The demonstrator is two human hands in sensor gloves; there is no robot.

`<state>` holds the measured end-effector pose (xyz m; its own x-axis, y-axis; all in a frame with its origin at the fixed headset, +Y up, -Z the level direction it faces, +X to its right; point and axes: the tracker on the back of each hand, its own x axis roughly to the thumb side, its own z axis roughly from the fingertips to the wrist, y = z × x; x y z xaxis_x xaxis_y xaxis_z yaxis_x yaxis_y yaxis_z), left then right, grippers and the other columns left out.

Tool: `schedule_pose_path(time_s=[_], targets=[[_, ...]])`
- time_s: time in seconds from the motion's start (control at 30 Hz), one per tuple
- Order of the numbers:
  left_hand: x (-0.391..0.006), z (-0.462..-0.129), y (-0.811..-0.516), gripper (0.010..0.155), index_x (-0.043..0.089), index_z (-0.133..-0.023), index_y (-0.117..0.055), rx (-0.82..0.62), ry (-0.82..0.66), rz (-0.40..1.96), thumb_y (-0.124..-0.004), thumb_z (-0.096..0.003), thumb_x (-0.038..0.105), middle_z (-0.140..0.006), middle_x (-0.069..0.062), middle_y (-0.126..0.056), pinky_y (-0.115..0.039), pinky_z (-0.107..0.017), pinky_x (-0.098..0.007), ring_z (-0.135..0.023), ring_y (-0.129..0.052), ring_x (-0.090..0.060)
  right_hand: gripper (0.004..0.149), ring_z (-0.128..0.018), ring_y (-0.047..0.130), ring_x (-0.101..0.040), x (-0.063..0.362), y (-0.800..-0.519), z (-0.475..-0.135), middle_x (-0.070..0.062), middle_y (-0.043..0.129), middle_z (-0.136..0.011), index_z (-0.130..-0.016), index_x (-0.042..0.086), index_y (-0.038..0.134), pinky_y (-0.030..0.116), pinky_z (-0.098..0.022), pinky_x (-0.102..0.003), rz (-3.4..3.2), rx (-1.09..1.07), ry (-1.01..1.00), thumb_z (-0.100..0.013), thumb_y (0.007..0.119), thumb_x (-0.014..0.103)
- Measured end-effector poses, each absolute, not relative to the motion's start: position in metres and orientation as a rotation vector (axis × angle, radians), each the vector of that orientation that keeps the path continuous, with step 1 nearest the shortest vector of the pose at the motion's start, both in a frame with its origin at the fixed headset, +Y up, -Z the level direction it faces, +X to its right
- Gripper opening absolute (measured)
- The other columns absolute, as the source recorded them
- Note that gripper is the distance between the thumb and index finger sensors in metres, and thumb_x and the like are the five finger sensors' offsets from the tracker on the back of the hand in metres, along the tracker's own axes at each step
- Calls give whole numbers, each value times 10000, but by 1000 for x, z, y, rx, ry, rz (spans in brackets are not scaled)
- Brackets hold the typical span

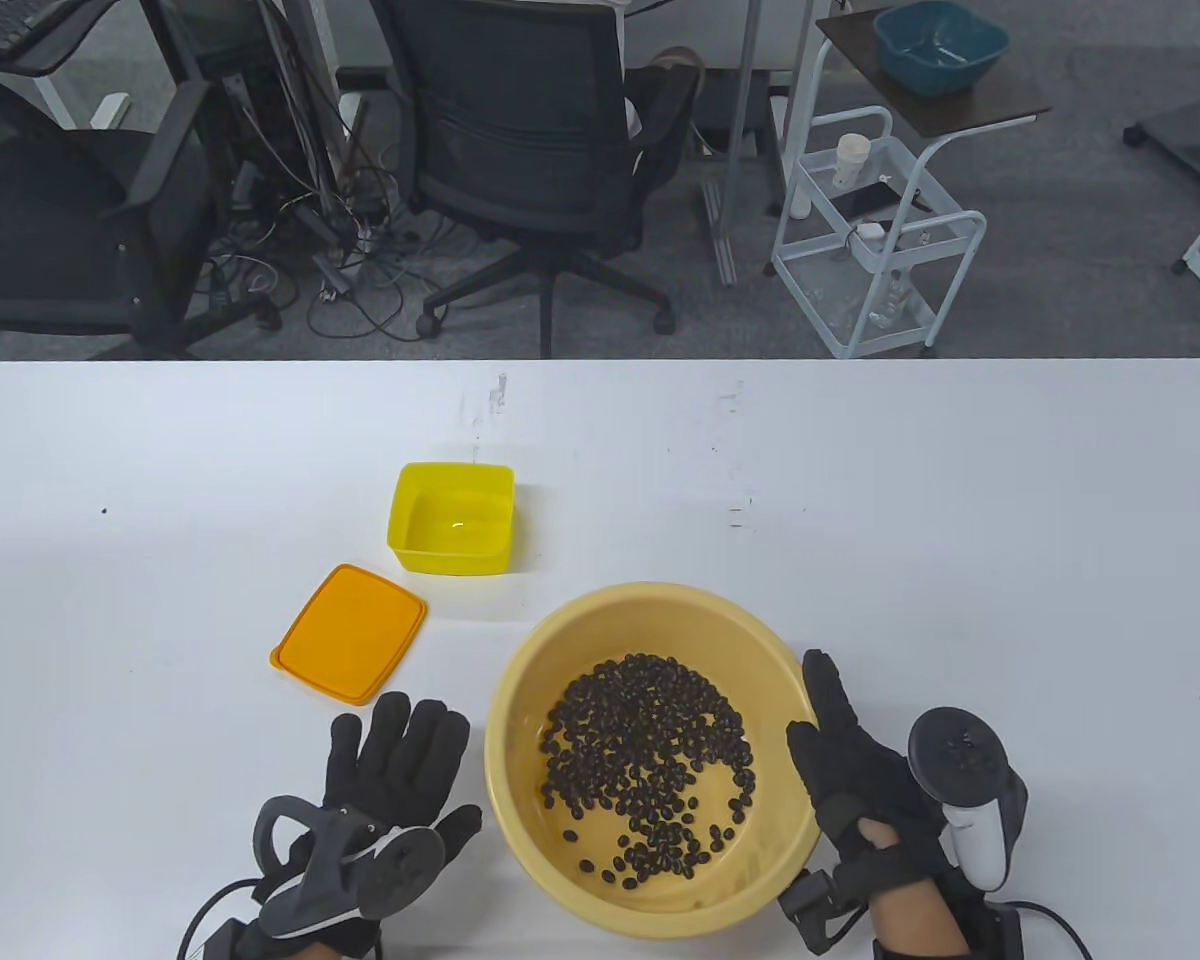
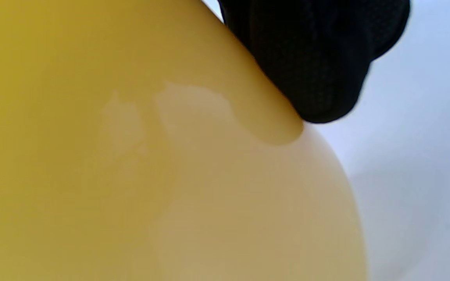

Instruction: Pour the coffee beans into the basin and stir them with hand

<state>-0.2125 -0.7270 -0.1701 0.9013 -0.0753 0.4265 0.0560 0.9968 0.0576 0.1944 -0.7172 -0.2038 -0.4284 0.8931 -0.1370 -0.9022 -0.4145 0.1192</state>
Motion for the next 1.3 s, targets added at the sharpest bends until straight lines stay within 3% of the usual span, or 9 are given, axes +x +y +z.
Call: schedule_pose_path(time_s=[0.53,0.83,1.0,1.17,1.3], targets=[[-221,-176,-728,706,173,-1118,-490,25,-367,-78,-595,-537,559,-1162,-165,-567,-404,-749,-665,-1080,-562,-497,609,-314,927,-388,179,-748,-217,-268,720,-810,-1036,280,304,690,-508,-542,2070,-59,313,-513,611,336],[-223,-171,-716,705,182,-1124,-462,95,-338,-75,-586,-542,560,-1170,-171,-535,-403,-751,-664,-1080,-554,-502,620,-428,906,-412,175,-751,-212,-241,683,-863,-1036,276,237,620,-565,-577,2110,-65,287,-523,578,345],[-208,-155,-688,752,206,-1139,-453,195,-491,44,-564,-534,639,-1177,-167,-551,-418,-752,-669,-1079,-601,-485,617,-552,873,-458,172,-754,-211,-233,657,-889,-1036,278,229,567,-595,-606,2083,-71,275,-525,569,343],[-156,-164,-660,660,193,-1066,-670,-7,-667,48,-591,-537,579,-1079,-139,-770,-502,-740,-640,-989,-789,-442,616,-595,866,-462,171,-754,-212,-230,651,-896,-1037,272,228,560,-598,-610,2091,-68,267,-525,565,344],[-109,-190,-667,664,210,-1031,-733,-231,-733,-263,-575,-525,609,-1053,-118,-816,-504,-744,-635,-979,-812,-425,614,-610,862,-465,171,-754,-211,-228,647,-901,-1038,270,230,557,-599,-613,2087,-61,262,-526,561,348]])
